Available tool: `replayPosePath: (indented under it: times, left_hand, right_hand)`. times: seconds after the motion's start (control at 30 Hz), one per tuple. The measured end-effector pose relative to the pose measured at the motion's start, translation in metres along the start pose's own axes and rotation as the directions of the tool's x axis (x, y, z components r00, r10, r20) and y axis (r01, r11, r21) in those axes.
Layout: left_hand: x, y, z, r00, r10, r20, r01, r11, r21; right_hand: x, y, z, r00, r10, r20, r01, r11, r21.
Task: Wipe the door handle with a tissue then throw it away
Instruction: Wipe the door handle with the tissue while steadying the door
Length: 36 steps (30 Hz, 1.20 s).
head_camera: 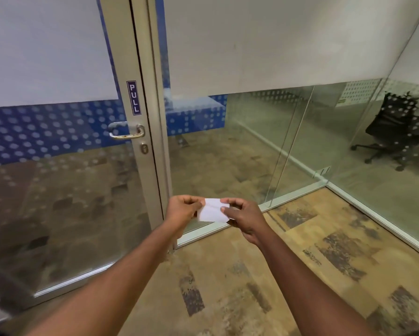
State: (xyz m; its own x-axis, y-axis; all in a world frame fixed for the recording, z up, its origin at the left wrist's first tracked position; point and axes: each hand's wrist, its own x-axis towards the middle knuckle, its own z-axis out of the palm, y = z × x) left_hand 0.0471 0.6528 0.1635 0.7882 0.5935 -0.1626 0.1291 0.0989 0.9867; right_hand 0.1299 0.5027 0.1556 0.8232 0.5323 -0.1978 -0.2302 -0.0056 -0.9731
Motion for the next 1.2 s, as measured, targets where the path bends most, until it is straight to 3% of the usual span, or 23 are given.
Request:
replayPosePath:
  times: [0.13,0.3,0.47,0.57,0.77,0.93,1.07,1.2]
  left_hand:
    - [0.029,0.007,-0.01,0.998,0.047,-0.033,-0.042,0.991,0.129]
    - [0.07,0.021,-0.023,0.989,0.083,-0.119,-0.065,0.986,0.151]
    - [0.097,0.03,-0.028,0.963,0.1,-0.251,-0.08,0.993,0.09]
    - [0.115,0.033,-0.041,0.932,0.12,-0.343,-0.084,0.99,0.117]
    - [0.126,0.032,-0.054,0.951,0.141,-0.276,-0.078,0.971,0.228]
    - [0.141,0.036,-0.083,0.954,0.101,-0.284,-0.031,0.97,0.242]
    - [0.156,0.038,-0.111,0.951,0.112,-0.289,-0.027,0.959,0.282]
    - [0.182,0.044,-0.143,0.957,0.182,-0.226,-0.041,0.856,0.516]
  right_hand:
    - [0.037,-0.011,0.014,0.996,-0.015,0.091,0.013,1.0,0.025]
    - [0.084,-0.029,0.026,0.97,-0.007,0.245,0.001,1.0,0.025]
    - [0.134,-0.031,0.042,0.981,-0.026,0.192,0.027,1.0,-0.003]
    - [0.168,-0.028,0.059,0.971,0.018,0.237,-0.014,1.0,-0.018]
    - [0.182,-0.024,0.073,0.945,-0.024,0.326,0.055,0.995,-0.088]
    - [0.202,-0.026,0.1,0.949,-0.031,0.312,0.061,0.994,-0.086]
    - [0.218,-0.026,0.124,0.937,-0.124,0.326,0.207,0.95,-0.233]
    - [0.233,-0.033,0.157,0.925,-0.198,0.325,0.316,0.874,-0.368]
